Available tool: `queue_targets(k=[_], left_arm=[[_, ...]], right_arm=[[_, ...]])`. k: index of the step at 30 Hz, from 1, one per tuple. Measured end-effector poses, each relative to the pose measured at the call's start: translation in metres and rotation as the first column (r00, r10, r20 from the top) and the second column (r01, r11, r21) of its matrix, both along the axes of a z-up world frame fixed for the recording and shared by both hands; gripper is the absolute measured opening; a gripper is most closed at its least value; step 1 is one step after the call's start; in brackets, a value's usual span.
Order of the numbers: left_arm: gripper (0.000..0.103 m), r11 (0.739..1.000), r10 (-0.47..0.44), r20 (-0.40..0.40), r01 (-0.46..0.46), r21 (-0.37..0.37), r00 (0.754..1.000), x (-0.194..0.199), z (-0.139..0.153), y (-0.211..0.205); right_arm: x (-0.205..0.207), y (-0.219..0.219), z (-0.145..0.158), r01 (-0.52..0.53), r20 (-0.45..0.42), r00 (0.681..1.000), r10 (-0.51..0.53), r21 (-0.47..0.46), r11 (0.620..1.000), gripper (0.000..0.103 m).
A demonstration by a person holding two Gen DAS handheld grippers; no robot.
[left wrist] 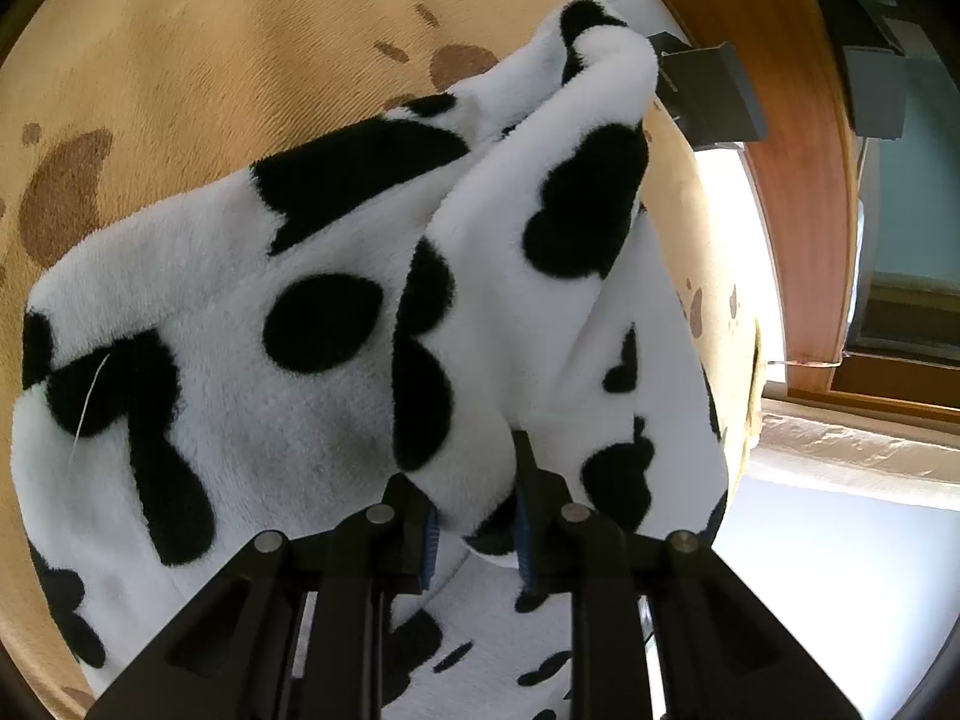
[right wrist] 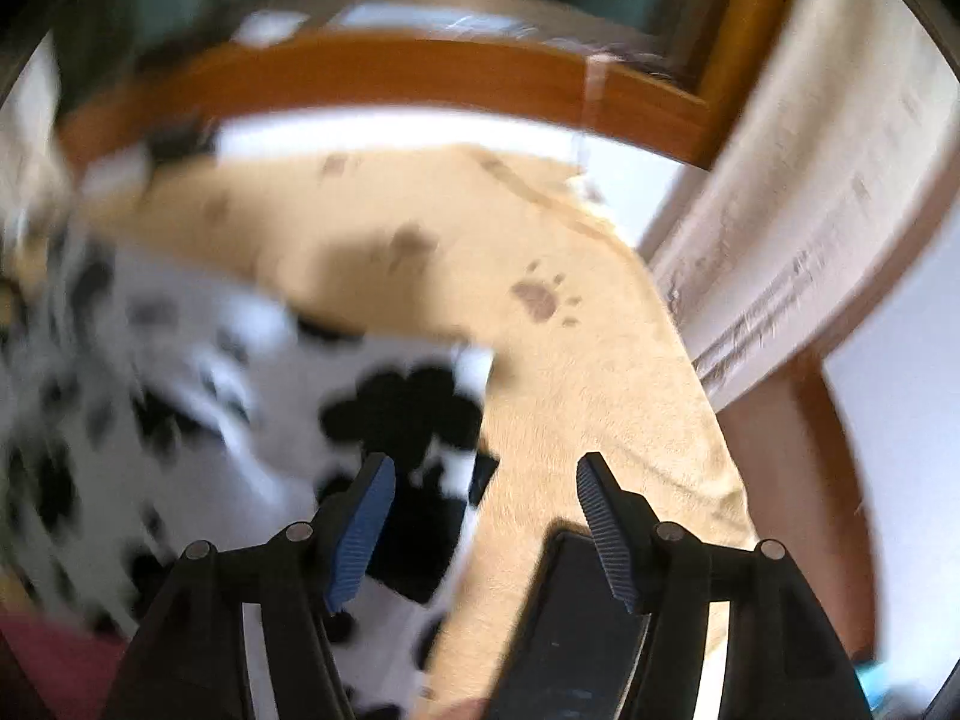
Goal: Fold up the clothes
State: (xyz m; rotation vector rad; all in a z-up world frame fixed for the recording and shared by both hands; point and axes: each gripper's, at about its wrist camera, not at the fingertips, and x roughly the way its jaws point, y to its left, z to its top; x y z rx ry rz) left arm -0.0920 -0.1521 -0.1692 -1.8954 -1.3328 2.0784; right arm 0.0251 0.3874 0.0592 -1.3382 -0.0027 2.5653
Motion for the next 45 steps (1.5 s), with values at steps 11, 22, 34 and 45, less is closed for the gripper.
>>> queue_targets(k=[11,22,34,45], left_arm=[[0.042,0.999,0.032,0.013,-0.033,0.04,0.999,0.007,0.01,-0.008],[0.079,0.984,-0.107,-0.368,0.044,-0.175,0.924,-0.025,0.116,0.028],[0.065,0.931,-0.053,-0.212,-0.029,-0.364,0.976,-0.057,0.029,-0.01],[0.083,0.939,-0.145,-0.342,0.019,-0.344,0.929,-0.03,0.089,0.031]], right_arm=[[-0.051,-0.071,-0.082,-0.098,0.096,0.989,0.108,-0.103,0.99,0.068],[-0.045,-0.075,-0.085,-0.072,0.034,0.997,0.074,-0.073,0.995,0.075],[-0.039,-0.062,-0.094,-0.005,0.009,1.0,0.005,-0.037,0.999,0.082],[-0.047,-0.029,-0.049,0.063,-0.04,0.997,-0.072,-0.2,0.978,0.092]])
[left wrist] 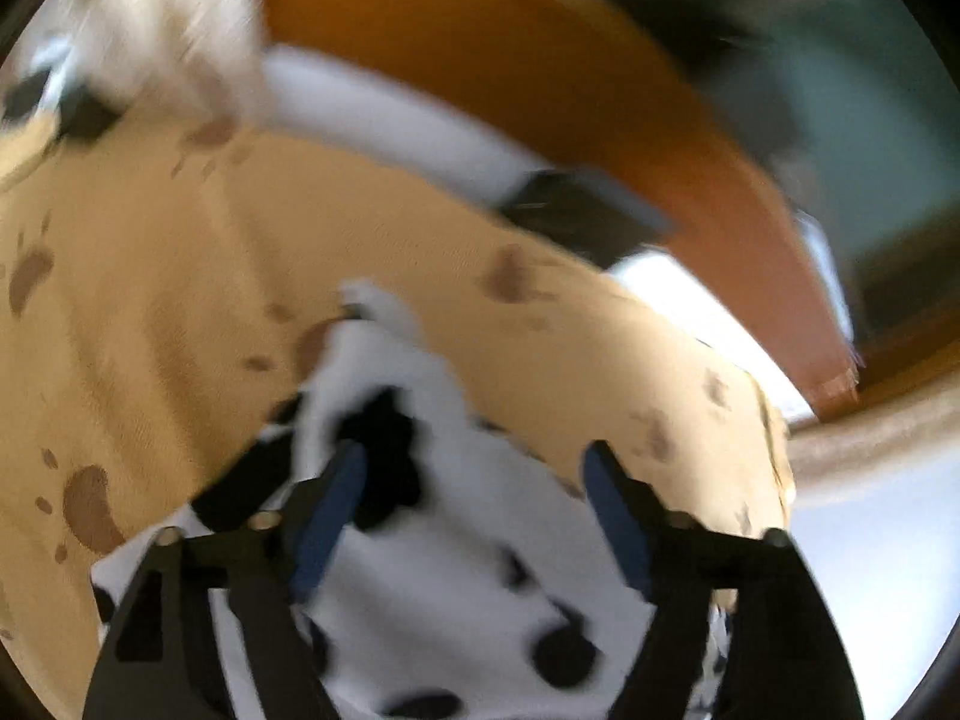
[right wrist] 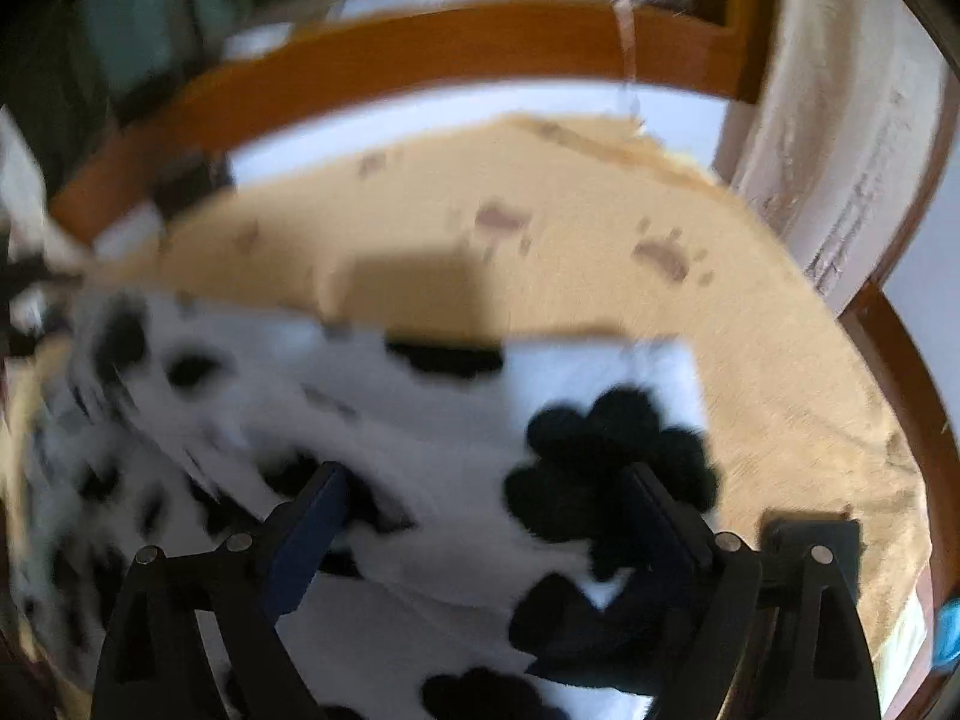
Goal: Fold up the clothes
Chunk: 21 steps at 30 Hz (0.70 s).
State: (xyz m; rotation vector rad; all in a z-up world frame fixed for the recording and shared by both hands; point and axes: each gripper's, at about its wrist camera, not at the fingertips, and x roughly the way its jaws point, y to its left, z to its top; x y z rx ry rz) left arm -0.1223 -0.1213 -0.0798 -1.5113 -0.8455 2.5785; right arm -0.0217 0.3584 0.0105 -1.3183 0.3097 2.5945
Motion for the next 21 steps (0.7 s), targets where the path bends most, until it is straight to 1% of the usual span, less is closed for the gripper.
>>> queue_targets(k=[2,3,4,6,7,8,9,10,11,12,14,17,19,21], left_arm=[[0.085,0.993,-0.113,-0.048,0.112,-0.039,0.992,0.004,0.014,0.03],[0.085,0.984,-0.172,-0.054,0.169,-0.059,0.984,0.005,0.014,0.045],[0.085,0.977,-0.199,-0.031,0.196,-0.078,0.98,0.004,0.005,0.053],[0.085,0.969,-0.217,0.036,0.219,-0.114,0.976,0.001,-0.019,0.062],[0.085,0.964,-0.224,0.069,0.232,-0.131,0.972,0.0,-0.031,0.067],[0.085,0.958,-0.231,0.103,0.245,-0.148,0.967,-0.002,-0.043,0.071],[0.088,0.961,-0.229,0.094,0.241,-0.136,0.969,0.001,-0.051,0.068],[0.089,0.963,-0.231,0.07,0.238,-0.126,0.97,0.004,-0.054,0.063],[0.089,0.96,-0.242,0.06,0.248,-0.13,0.968,0.007,-0.055,0.061],[0.09,0.955,-0.254,0.059,0.26,-0.142,0.965,0.007,-0.055,0.062],[0.092,0.948,-0.269,0.063,0.276,-0.157,0.961,0.007,-0.055,0.064],[0.094,0.952,-0.263,0.075,0.272,-0.142,0.962,0.004,-0.055,0.064],[0.094,0.957,-0.253,0.101,0.264,-0.12,0.962,0.002,-0.05,0.061],[0.094,0.964,-0.239,0.113,0.249,-0.088,0.964,-0.001,-0.041,0.06]], right_arm=[[-0.005,0.009,0.015,0.052,-0.053,0.997,-0.053,-0.015,0.999,0.092],[-0.01,0.012,0.016,0.066,-0.061,0.996,-0.067,-0.023,0.998,0.092],[-0.016,0.014,0.013,0.07,-0.052,0.996,-0.072,-0.03,0.997,0.092],[-0.03,0.015,0.002,0.069,-0.023,0.997,-0.07,-0.032,0.997,0.092],[-0.035,0.014,-0.012,0.053,0.02,0.998,-0.053,-0.013,0.999,0.092],[-0.039,0.012,-0.03,0.037,0.084,0.996,-0.038,0.013,0.999,0.092],[-0.038,0.012,-0.045,0.014,0.109,0.994,-0.019,0.041,0.999,0.092],[-0.033,0.011,-0.052,-0.013,0.087,0.996,0.008,0.067,0.998,0.095],[-0.029,0.01,-0.057,-0.037,0.07,0.997,0.031,0.092,0.995,0.096],[-0.027,0.01,-0.058,-0.046,0.058,0.998,0.04,0.103,0.994,0.097],[-0.029,0.011,-0.059,-0.034,0.061,0.998,0.027,0.102,0.994,0.099],[-0.032,0.014,-0.061,-0.028,0.064,0.998,0.022,0.099,0.995,0.102],[-0.035,0.016,-0.059,-0.033,0.09,0.996,0.025,0.085,0.996,0.102],[-0.035,0.02,-0.045,-0.004,0.11,0.994,0.0,0.044,0.999,0.102]])
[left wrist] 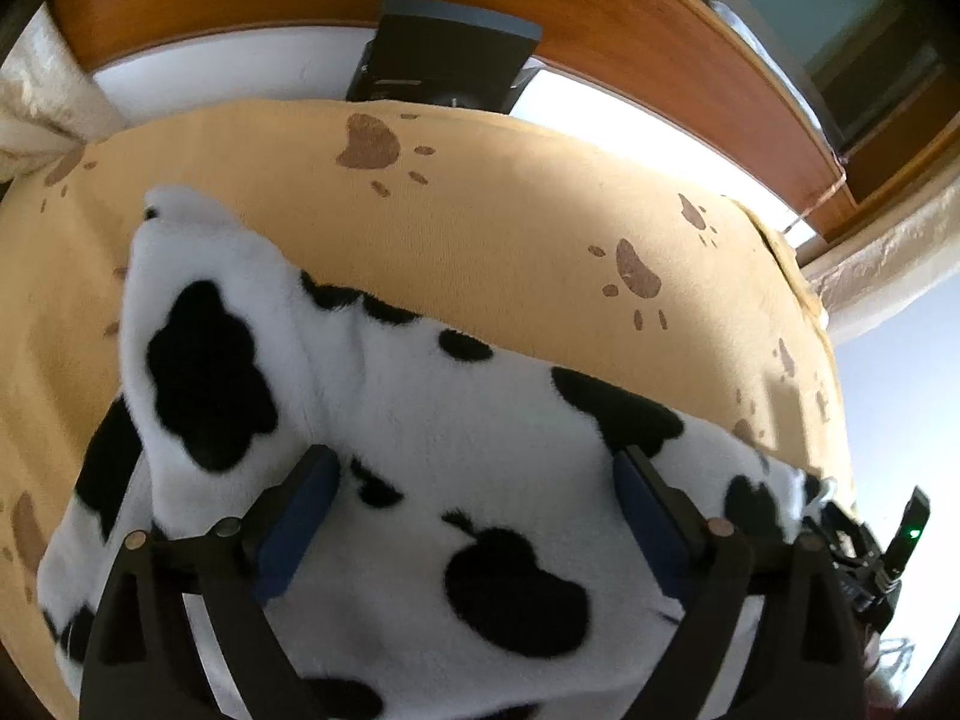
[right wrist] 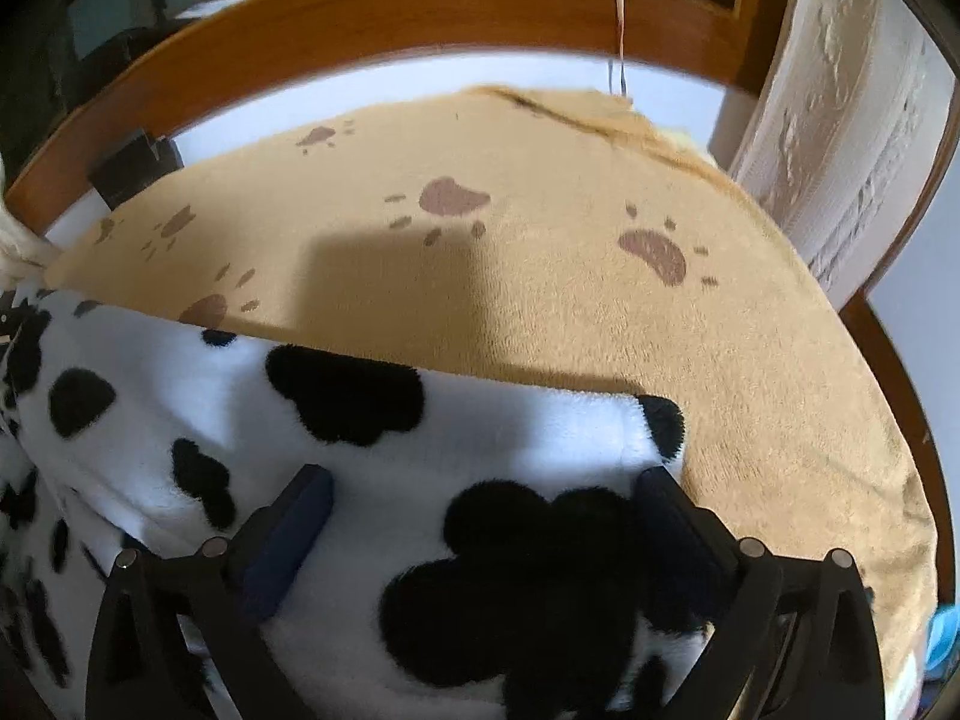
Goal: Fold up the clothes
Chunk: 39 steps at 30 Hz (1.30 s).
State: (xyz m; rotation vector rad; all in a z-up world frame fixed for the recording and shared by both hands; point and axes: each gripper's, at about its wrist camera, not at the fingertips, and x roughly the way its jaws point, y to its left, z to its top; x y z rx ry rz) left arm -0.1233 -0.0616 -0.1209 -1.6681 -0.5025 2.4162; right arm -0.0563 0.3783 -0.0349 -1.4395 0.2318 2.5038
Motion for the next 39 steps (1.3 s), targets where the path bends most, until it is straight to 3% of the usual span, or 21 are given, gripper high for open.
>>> queue_targets(k=[2,5,8,11,13,20,22,27,31,34,39], left_arm=[[0.094,0.999,0.01,-0.009,-0.009,0.037,1.0,0.005,0.015,-0.001],[0.1,0.999,-0.05,-0.009,0.05,-0.011,0.999,0.011,0.014,0.01],[0.102,0.99,-0.119,-0.005,0.118,-0.072,0.993,0.017,0.011,0.023],[0.102,0.989,-0.132,0.021,0.133,-0.061,0.991,0.017,-0.011,0.022],[0.102,0.99,-0.136,-0.012,0.135,-0.05,0.991,0.019,-0.014,0.019],[0.102,0.992,-0.111,0.036,0.113,-0.051,0.993,0.02,0.001,0.018],[0.102,0.994,-0.099,0.006,0.1,-0.038,0.995,0.035,0.016,0.014],[0.102,0.986,-0.153,-0.069,0.147,-0.075,0.986,0.09,0.053,0.008],[0.102,0.958,-0.27,-0.051,0.262,-0.118,0.962,0.142,0.059,0.012],[0.102,0.912,-0.38,-0.028,0.37,-0.178,0.924,0.187,0.056,0.016],[0.102,0.847,-0.468,0.022,0.456,-0.272,0.883,0.251,0.047,0.011]], right_arm=[[0.014,0.005,0.026,0.038,-0.075,0.996,-0.041,-0.046,0.998,0.102],[0.035,0.005,0.053,0.076,-0.142,0.987,-0.079,-0.032,0.997,0.102],[0.041,-0.007,0.038,0.018,-0.095,0.995,-0.021,-0.032,0.999,0.102],[0.043,-0.019,0.005,-0.034,-0.018,0.999,0.034,-0.024,0.999,0.102],[0.048,-0.022,-0.003,-0.054,-0.037,0.998,0.054,-0.002,0.999,0.102],[0.041,-0.022,-0.004,-0.098,0.029,0.995,0.098,0.006,0.995,0.102],[0.044,-0.022,0.01,-0.099,0.028,0.995,0.099,-0.005,0.995,0.102],[0.083,-0.036,0.075,-0.171,-0.13,0.976,0.176,0.049,0.984,0.102],[0.151,-0.077,0.099,-0.343,-0.19,0.915,0.356,0.096,0.934,0.102],[0.196,-0.101,0.085,-0.426,-0.154,0.889,0.43,0.063,0.903,0.102],[0.253,-0.14,0.052,-0.545,-0.065,0.835,0.546,0.039,0.838,0.102]])
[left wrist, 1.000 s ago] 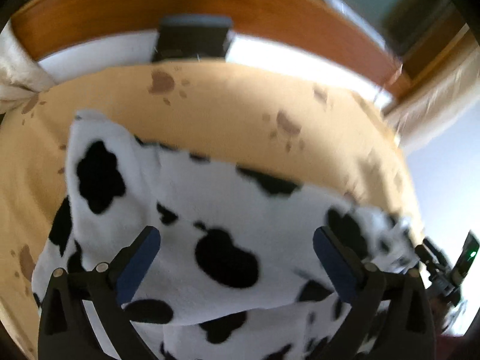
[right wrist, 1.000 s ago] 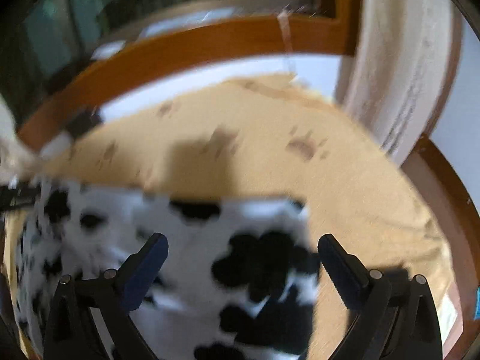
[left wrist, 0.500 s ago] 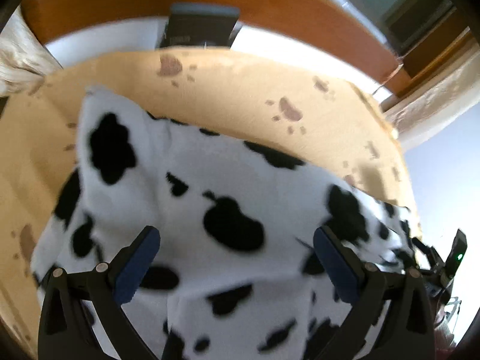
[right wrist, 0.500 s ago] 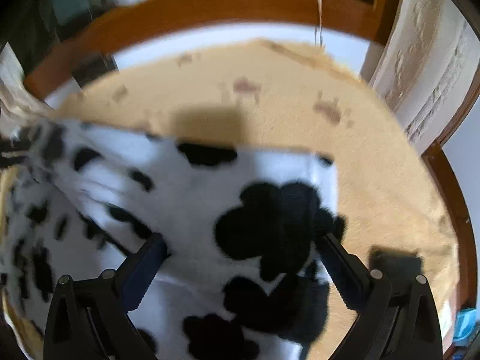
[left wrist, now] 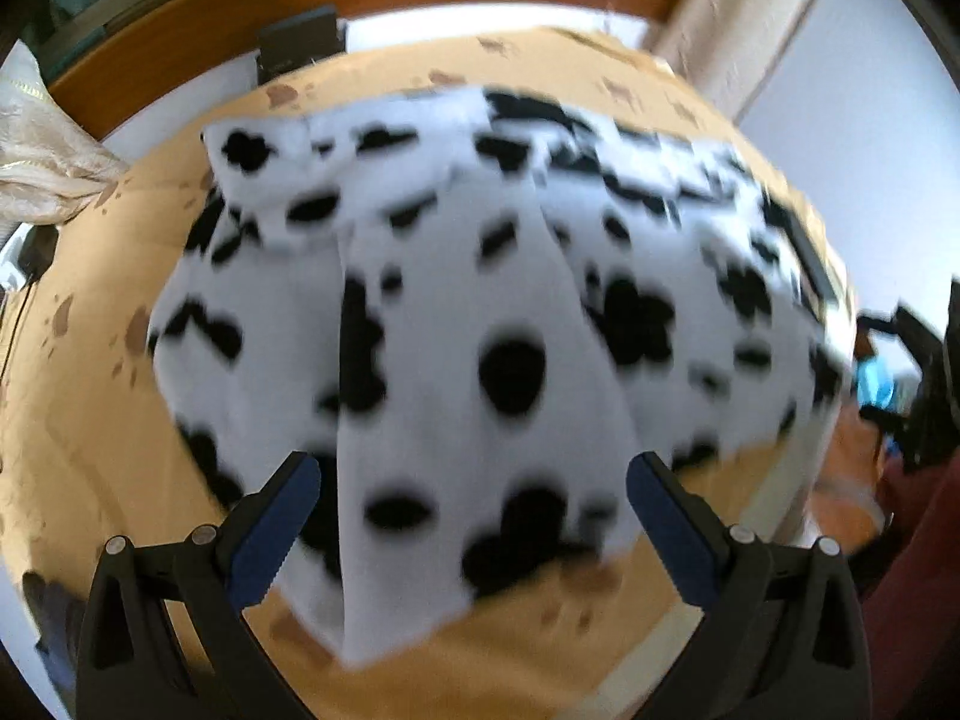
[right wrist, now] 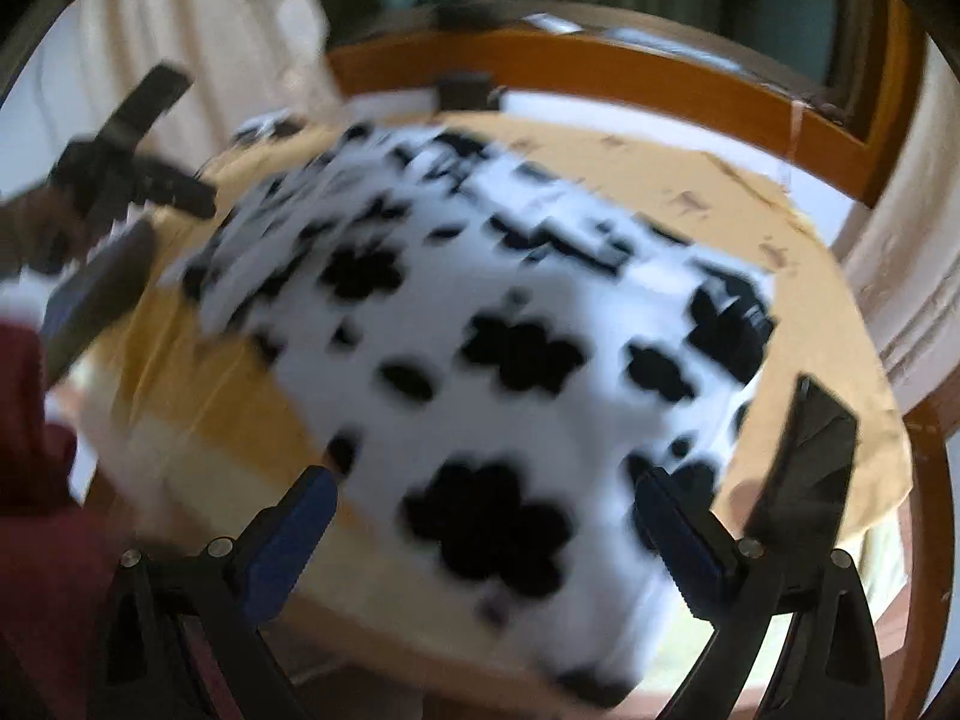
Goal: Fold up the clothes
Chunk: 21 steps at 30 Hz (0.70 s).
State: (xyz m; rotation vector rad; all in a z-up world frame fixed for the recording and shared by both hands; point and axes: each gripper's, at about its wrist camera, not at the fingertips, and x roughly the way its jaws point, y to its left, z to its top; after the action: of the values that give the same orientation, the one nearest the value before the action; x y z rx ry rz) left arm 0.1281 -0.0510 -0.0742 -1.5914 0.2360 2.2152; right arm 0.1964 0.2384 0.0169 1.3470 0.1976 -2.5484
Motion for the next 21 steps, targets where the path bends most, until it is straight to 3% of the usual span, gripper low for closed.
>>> queue_targets(k=[3,7,14,17,19,21], left_arm=[[0.102,0.991,-0.047,-0.027,0.043,-0.124,0.999,0.023,-0.008,-0.002],[0.102,0.953,-0.13,-0.074,0.104,-0.284,0.989,0.045,-0.021,-0.001],[0.102,0.875,-0.268,-0.09,0.204,-0.438,0.959,0.044,-0.055,0.008],[0.096,0.831,-0.321,-0.049,0.257,-0.494,0.946,0.037,-0.071,0.012],[0.091,0.852,-0.313,-0.031,0.266,-0.451,0.949,0.029,-0.071,0.009],[0.075,0.882,-0.29,0.003,0.269,-0.387,0.957,0.022,-0.069,0.005]], right_arm=[[0.007,-0.018,-0.014,-0.084,0.011,0.996,0.084,0.039,0.996,0.102],[0.003,-0.029,-0.026,-0.136,0.013,0.991,0.135,0.098,0.986,0.102],[-0.008,-0.042,-0.037,-0.208,0.012,0.977,0.211,0.231,0.951,0.102],[-0.01,-0.045,-0.043,-0.228,0.033,0.973,0.227,0.255,0.94,0.102],[-0.013,-0.043,-0.046,-0.227,0.048,0.974,0.222,0.259,0.939,0.102],[-0.015,-0.041,-0.049,-0.218,0.062,0.976,0.209,0.257,0.941,0.102]])
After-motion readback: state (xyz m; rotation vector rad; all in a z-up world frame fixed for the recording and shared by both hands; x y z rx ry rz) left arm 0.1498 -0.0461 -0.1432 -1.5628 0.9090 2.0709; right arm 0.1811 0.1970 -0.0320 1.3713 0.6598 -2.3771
